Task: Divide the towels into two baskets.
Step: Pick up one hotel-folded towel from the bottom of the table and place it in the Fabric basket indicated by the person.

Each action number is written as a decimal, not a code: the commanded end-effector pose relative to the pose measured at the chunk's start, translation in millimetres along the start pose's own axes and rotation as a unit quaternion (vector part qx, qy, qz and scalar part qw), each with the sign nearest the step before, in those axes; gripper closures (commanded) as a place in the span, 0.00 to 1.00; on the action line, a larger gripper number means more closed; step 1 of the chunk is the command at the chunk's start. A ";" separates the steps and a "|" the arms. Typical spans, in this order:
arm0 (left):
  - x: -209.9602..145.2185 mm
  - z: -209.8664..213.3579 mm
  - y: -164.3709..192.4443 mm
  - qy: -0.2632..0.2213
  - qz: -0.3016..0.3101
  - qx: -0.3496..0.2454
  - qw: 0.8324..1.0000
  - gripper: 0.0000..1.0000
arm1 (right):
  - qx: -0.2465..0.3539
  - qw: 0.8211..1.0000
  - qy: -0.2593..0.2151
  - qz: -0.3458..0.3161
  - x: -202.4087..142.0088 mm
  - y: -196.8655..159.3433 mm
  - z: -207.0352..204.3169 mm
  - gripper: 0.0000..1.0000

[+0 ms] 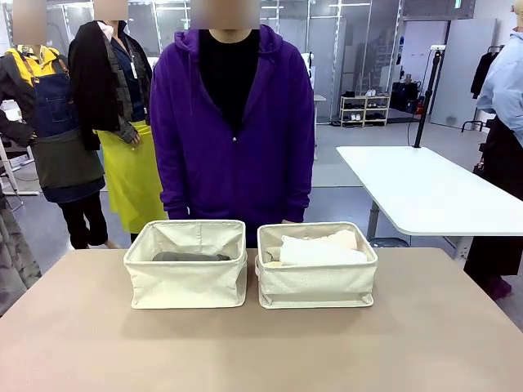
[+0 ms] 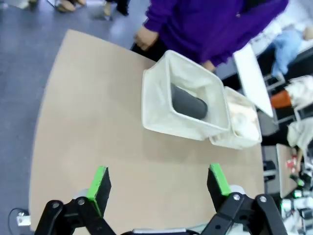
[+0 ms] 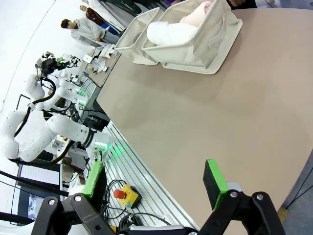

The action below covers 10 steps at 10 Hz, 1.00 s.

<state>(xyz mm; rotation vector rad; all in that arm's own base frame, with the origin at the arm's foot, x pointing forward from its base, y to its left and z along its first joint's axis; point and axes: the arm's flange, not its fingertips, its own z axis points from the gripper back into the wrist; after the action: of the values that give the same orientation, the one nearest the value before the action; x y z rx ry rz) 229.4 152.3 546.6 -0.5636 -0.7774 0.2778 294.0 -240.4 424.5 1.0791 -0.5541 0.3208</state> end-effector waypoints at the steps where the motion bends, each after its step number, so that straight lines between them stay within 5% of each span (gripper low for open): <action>1: -70.7 -20.8 -5.2 -0.012 0.014 0.050 0.999 0.00 | 0.003 1.000 -0.007 -0.005 0.5 4.7 0.0 0.00; 2: -63.2 -30.8 -10.1 -0.010 -0.018 0.056 0.998 0.00 | 0.003 1.000 -0.007 -0.005 0.5 4.7 0.0 0.00; 3: -0.4 7.2 3.6 -0.011 0.007 0.026 1.000 0.00 | 0.003 1.000 -0.007 -0.005 0.5 4.7 0.0 0.00; 10: -0.4 7.2 3.6 -0.011 0.007 0.026 1.000 0.00 | 0.003 1.000 -0.007 -0.005 0.5 4.7 0.0 0.00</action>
<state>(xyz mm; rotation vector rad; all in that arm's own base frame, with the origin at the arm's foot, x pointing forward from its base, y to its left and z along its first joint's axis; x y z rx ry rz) 224.0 157.1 548.6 -0.4941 -0.7831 0.3276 294.1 -240.4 424.5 1.0790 -0.5540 0.3211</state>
